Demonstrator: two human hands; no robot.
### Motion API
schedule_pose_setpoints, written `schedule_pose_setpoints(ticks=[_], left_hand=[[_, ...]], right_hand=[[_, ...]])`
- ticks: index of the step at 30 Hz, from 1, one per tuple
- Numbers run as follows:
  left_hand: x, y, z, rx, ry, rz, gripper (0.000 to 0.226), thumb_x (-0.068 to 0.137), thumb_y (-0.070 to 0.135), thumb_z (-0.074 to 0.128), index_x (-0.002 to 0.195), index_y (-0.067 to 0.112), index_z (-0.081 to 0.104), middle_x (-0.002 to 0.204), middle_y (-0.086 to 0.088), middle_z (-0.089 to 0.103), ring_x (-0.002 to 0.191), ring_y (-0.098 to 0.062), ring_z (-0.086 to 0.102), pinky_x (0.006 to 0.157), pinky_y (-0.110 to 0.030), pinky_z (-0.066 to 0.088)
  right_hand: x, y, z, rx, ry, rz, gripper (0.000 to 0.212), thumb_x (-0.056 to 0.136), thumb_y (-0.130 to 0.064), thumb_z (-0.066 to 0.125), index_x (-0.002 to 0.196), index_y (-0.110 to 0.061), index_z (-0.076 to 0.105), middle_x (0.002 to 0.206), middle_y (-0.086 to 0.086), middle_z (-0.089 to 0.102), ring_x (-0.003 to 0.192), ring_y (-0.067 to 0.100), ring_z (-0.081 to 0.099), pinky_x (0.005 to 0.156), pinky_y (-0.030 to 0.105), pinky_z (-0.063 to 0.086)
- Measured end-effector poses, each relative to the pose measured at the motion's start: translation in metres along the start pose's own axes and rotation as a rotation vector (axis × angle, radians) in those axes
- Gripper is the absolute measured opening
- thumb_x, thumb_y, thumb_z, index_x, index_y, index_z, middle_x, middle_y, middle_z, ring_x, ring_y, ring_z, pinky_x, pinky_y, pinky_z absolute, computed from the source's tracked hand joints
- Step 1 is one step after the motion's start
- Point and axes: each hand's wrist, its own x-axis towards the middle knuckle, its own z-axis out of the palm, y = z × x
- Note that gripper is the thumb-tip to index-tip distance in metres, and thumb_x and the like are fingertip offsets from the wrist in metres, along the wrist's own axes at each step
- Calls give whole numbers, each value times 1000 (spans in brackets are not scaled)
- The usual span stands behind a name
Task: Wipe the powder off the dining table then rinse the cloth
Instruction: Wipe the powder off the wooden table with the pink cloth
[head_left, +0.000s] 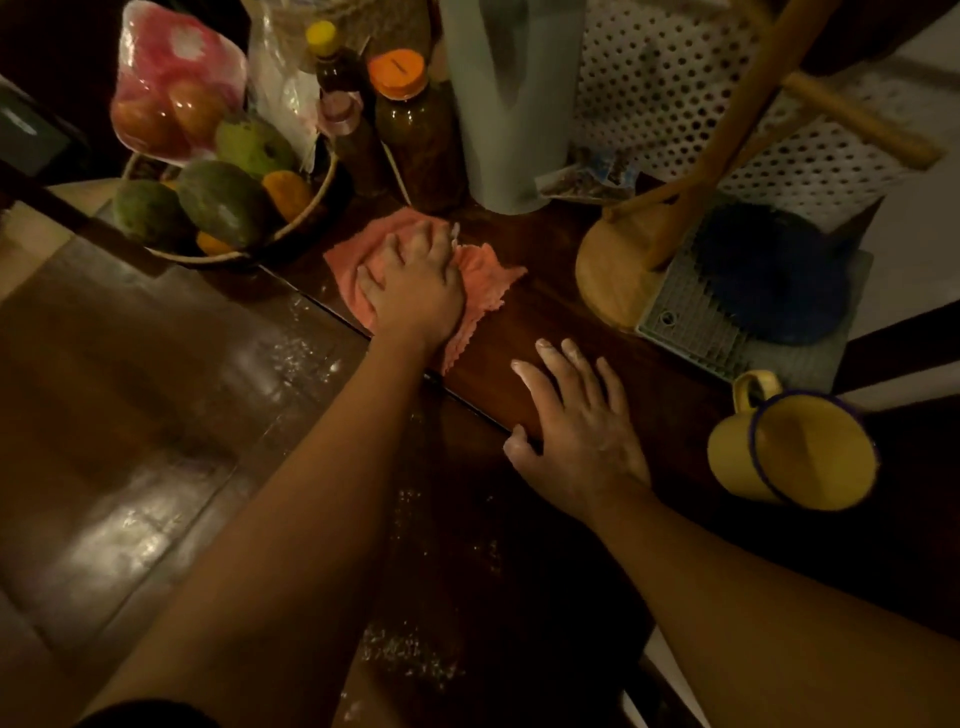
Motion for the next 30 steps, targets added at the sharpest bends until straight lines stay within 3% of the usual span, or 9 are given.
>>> schedule_pose_setpoints(ticks=[5,8,13,18,22,26,28,30], left_hand=[[5,-27,-19,-23,-6,176,47,106,37,28,153,40,26,164,9,21,152,-22,13,120,-56,4],[10,-53,-27,-113,91,11,47,105,33,34,151,39,35,162,5,29,150,-22,20,122,-53,4],[20,-37,-15,-100,101,-129,55,100,33,32,155,35,24,165,6,20,152,-28,12,116,-65,0],[14,-21,-8,-29,41,2,57,102,36,27,157,23,18,165,2,17,152,-34,6,115,-70,2],[9,-25,-11,9,-29,173,54,103,36,30,156,29,22,165,4,20,152,-36,6,113,-73,2],[1,-40,-16,-32,-149,463,51,103,33,31,153,40,26,164,10,20,154,-22,5,118,-66,-2],[4,-51,-19,-67,-122,425,48,103,34,32,151,43,30,163,11,24,153,-17,9,120,-60,0],[8,-61,-19,-90,6,211,48,103,40,33,151,42,31,162,9,26,152,-18,14,121,-57,3]], right_hand=[[1,0,2,-36,-5,20,71,86,-52,35,153,-29,29,166,2,21,155,22,11,123,50,14],[1,0,4,-47,16,18,70,87,-51,37,153,-29,31,165,2,23,155,21,12,123,51,17],[0,0,4,-38,30,16,69,86,-50,37,152,-31,31,165,0,23,155,19,10,124,48,13],[0,0,6,-57,58,22,69,86,-50,38,151,-30,31,165,1,24,154,20,13,123,49,15],[-1,0,6,-72,76,24,68,86,-49,37,151,-29,34,163,1,27,154,20,16,122,50,18],[0,-2,7,-77,96,17,68,85,-48,38,150,-28,38,163,2,29,153,21,20,122,50,20],[0,-2,7,-74,96,19,69,84,-48,39,150,-28,38,163,2,29,153,21,19,122,50,19],[0,-2,7,-73,95,18,68,85,-48,39,150,-29,37,163,1,28,153,21,19,122,50,19]])
